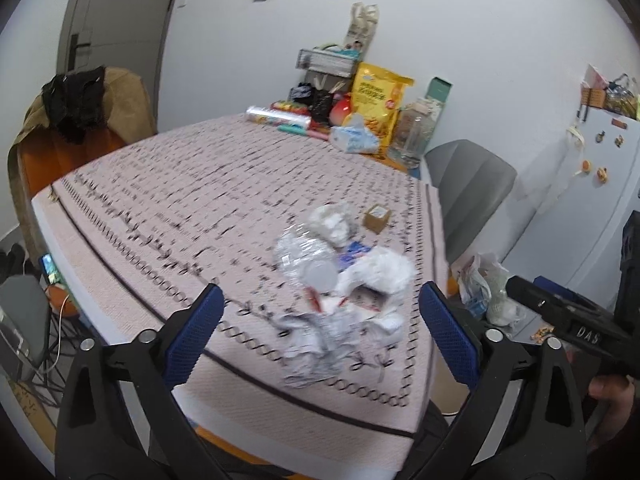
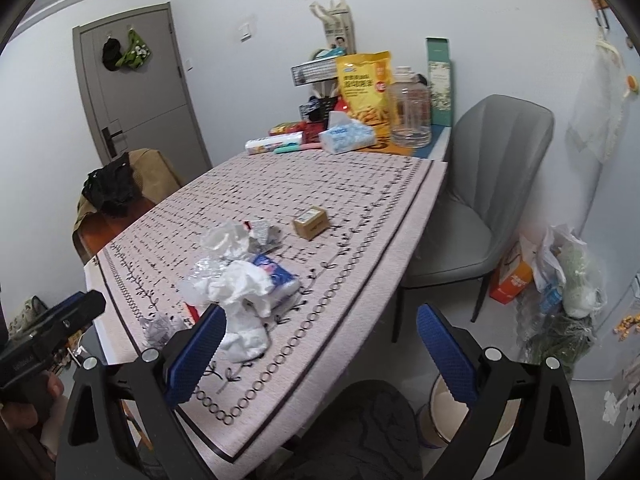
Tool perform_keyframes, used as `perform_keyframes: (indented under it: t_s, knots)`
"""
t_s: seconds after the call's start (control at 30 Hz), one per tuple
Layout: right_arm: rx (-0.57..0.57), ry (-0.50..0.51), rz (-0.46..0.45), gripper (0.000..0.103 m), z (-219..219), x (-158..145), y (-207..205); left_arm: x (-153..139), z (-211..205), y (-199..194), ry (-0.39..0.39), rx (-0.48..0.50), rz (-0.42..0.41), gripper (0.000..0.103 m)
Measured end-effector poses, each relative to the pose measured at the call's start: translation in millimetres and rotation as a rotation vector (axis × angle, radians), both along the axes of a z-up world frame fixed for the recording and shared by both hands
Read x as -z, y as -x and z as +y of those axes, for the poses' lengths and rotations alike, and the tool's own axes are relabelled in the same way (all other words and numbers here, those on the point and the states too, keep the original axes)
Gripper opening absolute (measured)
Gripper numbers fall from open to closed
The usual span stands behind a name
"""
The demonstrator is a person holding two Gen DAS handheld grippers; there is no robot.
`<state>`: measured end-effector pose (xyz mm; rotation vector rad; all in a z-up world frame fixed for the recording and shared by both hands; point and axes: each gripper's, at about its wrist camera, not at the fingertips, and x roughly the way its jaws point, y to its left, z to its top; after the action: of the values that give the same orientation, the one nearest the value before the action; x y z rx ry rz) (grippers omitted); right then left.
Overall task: Collect trash
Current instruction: 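Grasp the crumpled printed paper with the left tool while the right tool grasps a white tissue, then carry both items to the beige bin while the right tool releases its tissue inside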
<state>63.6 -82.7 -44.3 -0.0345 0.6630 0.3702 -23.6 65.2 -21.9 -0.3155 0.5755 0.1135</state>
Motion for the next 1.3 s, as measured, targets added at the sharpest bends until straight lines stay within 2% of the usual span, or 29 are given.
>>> perform_keyframes:
  t_s: [0.27,0.43,0.53,0.57,0.6,0.67,0.7,0.8,0.97,1.07,1.13,1.17,1.2,1.3]
  knots:
    - [-0.063,-0.004,0.057,0.089,26,19,-12,33,17,-19,0.061,0.002,0.09,0.079]
    - [-0.082,0.0,0.111,0.088,31,34,-18,51,4,-35,0.064,0.056,0.143,0.079]
    - [-0.099,0.008,0.149,0.083,33,46,-20,67,0,-45,0.075,0.076,0.189,0.079]
    - [-0.103,0.01,0.161,0.082,34,50,-21,73,-2,-49,0.083,0.085,0.208,0.073]
    - [-0.106,0.009,0.17,0.081,34,52,-21,77,-2,-50,0.085,0.088,0.223,0.058]
    - [-0.12,0.002,0.196,0.081,37,58,-22,83,-2,-53,0.097,0.087,0.242,0.046]
    - [-0.133,0.004,0.205,0.081,40,61,-22,82,-1,-53,0.101,0.084,0.238,0.033]
    - [-0.165,0.018,0.214,0.081,50,65,-20,77,5,-49,0.102,0.073,0.225,0.029]
    - [-0.211,0.045,0.231,0.079,75,77,-26,64,19,-39,0.108,0.043,0.183,0.028]
    - [-0.221,0.058,0.243,0.072,86,86,-32,52,28,-31,0.097,0.017,0.153,0.028]
    - [-0.229,0.072,0.264,0.06,93,92,-35,49,32,-28,0.098,0.004,0.144,0.028]
    - [-0.236,0.079,0.288,0.047,96,96,-37,47,35,-27,0.098,-0.004,0.139,0.028]
    - [-0.242,0.08,0.304,0.038,99,97,-37,46,37,-25,0.099,-0.01,0.135,0.028]
    - [-0.282,0.068,0.306,0.032,105,92,-29,44,42,-20,0.104,-0.025,0.121,0.028]
